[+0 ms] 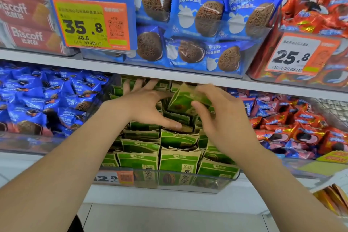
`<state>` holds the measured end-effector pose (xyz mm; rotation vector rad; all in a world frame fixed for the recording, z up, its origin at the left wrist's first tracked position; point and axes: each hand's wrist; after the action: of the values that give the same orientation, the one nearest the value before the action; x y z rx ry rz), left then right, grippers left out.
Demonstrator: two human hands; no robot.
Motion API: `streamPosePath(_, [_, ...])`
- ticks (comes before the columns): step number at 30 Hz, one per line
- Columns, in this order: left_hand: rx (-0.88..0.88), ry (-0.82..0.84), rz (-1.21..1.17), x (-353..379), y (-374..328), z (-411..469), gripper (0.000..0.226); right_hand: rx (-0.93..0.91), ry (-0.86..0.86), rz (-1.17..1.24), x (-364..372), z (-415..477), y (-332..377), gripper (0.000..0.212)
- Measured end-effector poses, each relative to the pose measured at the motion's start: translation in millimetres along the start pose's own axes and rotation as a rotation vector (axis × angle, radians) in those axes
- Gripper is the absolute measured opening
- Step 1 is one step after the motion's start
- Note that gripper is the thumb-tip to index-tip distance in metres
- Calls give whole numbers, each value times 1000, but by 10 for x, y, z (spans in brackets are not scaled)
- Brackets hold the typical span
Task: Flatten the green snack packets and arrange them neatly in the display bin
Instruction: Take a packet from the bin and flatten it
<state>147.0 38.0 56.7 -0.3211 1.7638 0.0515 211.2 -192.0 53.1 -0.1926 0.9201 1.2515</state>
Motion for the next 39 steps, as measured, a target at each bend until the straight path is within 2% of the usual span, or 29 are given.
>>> streamPosePath(1, [-1, -5, -12, -1, 3, 8, 118, 0, 12, -29, 24, 28, -23, 13])
streamPosePath(3, [5, -10, -27, 9, 10, 24, 118, -14, 28, -60, 43, 73, -43, 14])
streamPosePath(6, [9, -38, -33, 33, 12, 23, 119, -82, 180, -135, 88, 174, 7, 26])
streamPosePath(9, [8, -66, -38, 42, 0, 13, 122, -58, 353, -248, 216, 333, 16, 38])
streamPosePath(12, [-10, -62, -20, 54, -9, -4, 128, -100, 403, -291, 371, 396, 27, 60])
streamPosePath(14, [-3, -70, -27, 57, -6, -9, 126, -96, 422, -311, 420, 403, 4, 64])
streamPosePath(18, [17, -81, -47, 67, 5, -15, 123, 42, 494, -374, 420, 495, -96, 45])
streamPosePath(21, [25, -81, -57, 85, 17, -20, 125, 30, 590, -341, 436, 487, -27, 16])
streamPosePath(22, [26, -78, -59, 87, 20, -25, 126, 28, 609, -293, 427, 458, -9, 16])
streamPosePath(25, [26, -66, -74, 72, 10, -48, 131, 112, 614, -119, 199, 436, 74, 61])
streamPosePath(26, [33, -72, -78, 67, 8, -59, 130, 121, 599, -124, 142, 434, 88, 66])
streamPosePath(27, [42, -84, -82, 61, 5, -67, 128, 107, 585, -168, 126, 431, 89, 63])
streamPosePath(29, [61, -122, -81, 53, -1, -86, 118, 48, 584, -301, 209, 423, 109, 43])
streamPosePath(32, [74, -242, -99, 68, -27, -115, 92, 12, 570, -379, 366, 411, 80, 22])
streamPosePath(35, [96, -385, -205, 131, -51, -146, 63, 45, 576, -419, 410, 453, -2, 16])
streamPosePath(38, [148, -538, -263, 226, -50, -193, 46, 77, 623, -457, 430, 491, -34, 9])
streamPosePath(39, [147, -559, -273, 245, -54, -212, 42, 70, 626, -467, 441, 491, -29, 15])
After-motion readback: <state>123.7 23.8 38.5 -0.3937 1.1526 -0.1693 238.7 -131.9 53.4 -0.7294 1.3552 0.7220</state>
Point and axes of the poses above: each hand's wrist, its own z-axis towards the middle knuckle, its own x-axis out of the palm, y = z × x, and after that the axes turned 4 degrees about x, right-handed
